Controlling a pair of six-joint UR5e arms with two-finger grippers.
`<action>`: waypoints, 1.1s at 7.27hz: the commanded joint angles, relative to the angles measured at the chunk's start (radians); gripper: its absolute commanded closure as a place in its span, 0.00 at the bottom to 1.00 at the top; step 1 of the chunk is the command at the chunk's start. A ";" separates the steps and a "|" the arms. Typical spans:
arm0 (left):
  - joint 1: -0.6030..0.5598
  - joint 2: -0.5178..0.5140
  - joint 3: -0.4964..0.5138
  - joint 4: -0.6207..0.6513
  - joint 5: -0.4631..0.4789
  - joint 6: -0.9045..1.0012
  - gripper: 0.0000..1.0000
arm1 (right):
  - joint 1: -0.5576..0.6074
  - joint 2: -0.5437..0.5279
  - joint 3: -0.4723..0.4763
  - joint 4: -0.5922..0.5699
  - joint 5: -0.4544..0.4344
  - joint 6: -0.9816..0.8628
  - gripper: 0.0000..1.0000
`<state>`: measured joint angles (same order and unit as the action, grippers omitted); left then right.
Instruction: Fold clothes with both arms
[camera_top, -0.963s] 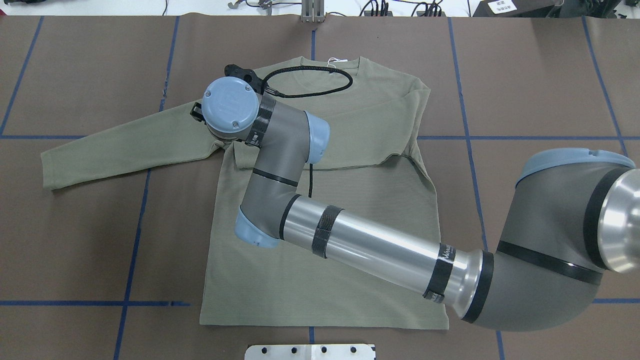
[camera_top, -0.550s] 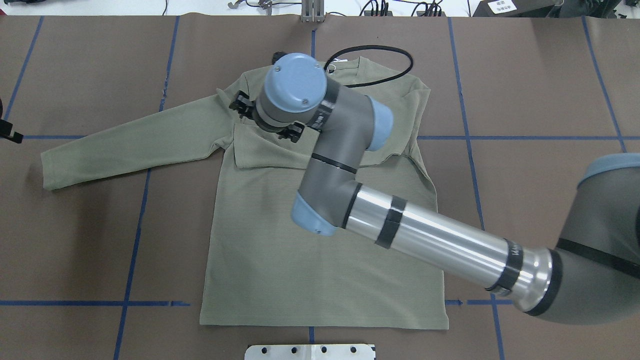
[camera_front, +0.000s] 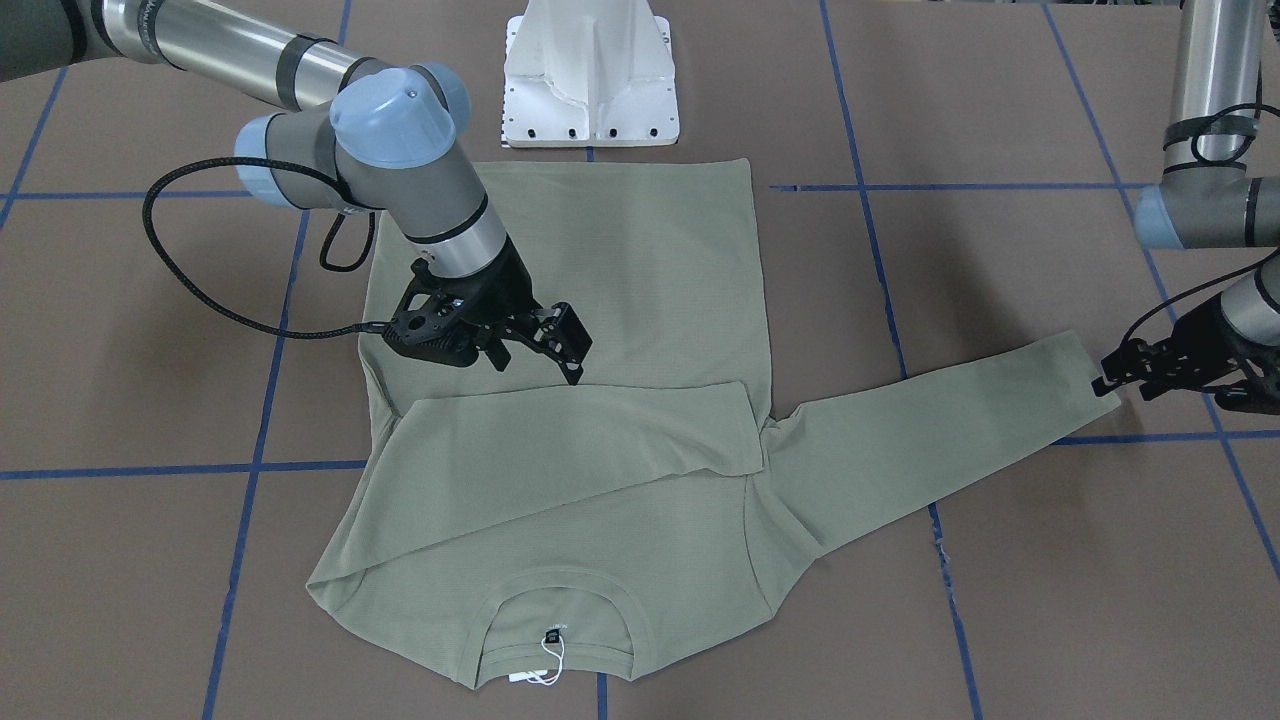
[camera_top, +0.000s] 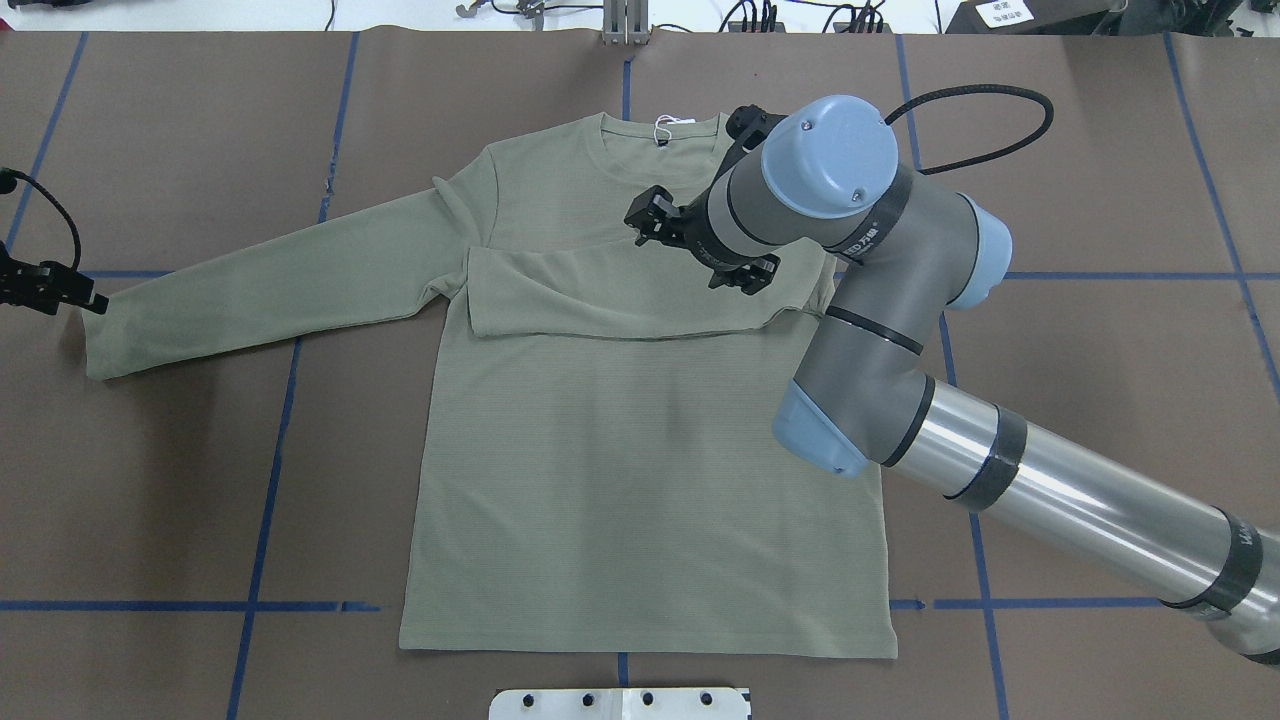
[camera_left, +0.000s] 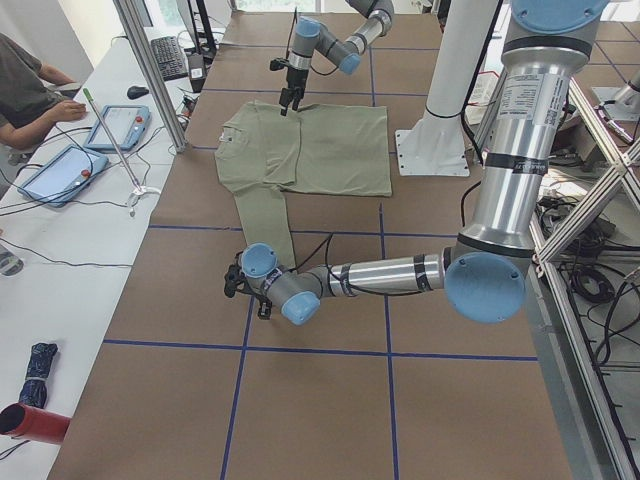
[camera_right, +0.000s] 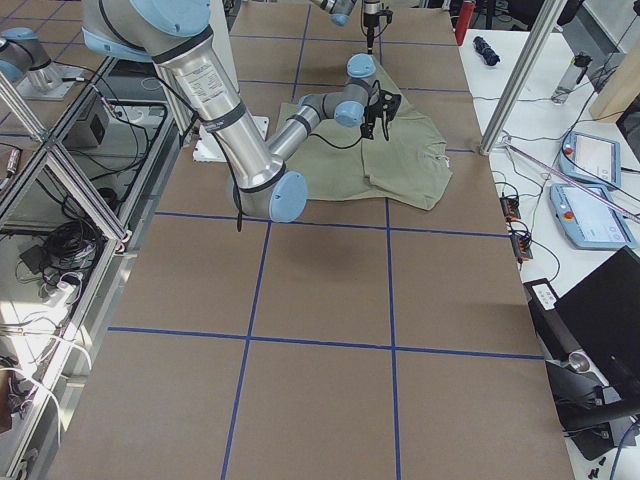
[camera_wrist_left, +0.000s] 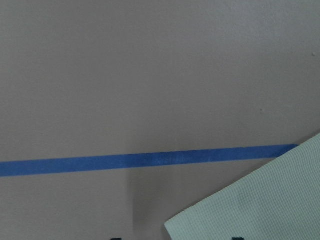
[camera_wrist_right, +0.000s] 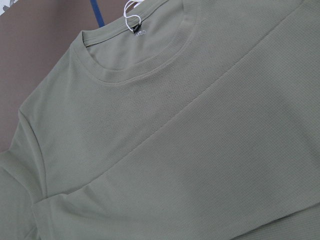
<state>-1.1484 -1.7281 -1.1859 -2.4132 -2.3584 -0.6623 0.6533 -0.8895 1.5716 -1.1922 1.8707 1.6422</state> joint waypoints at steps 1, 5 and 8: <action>0.012 -0.021 0.011 0.002 0.001 0.000 0.30 | 0.003 -0.019 0.024 -0.001 -0.001 -0.007 0.00; 0.021 -0.021 0.023 0.000 0.001 -0.002 0.34 | 0.003 -0.023 0.034 -0.001 -0.004 -0.007 0.00; 0.021 -0.022 0.012 0.002 -0.007 -0.003 1.00 | 0.003 -0.025 0.034 -0.001 -0.004 -0.007 0.00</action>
<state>-1.1275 -1.7501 -1.1670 -2.4116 -2.3612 -0.6655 0.6565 -0.9137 1.6060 -1.1934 1.8669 1.6352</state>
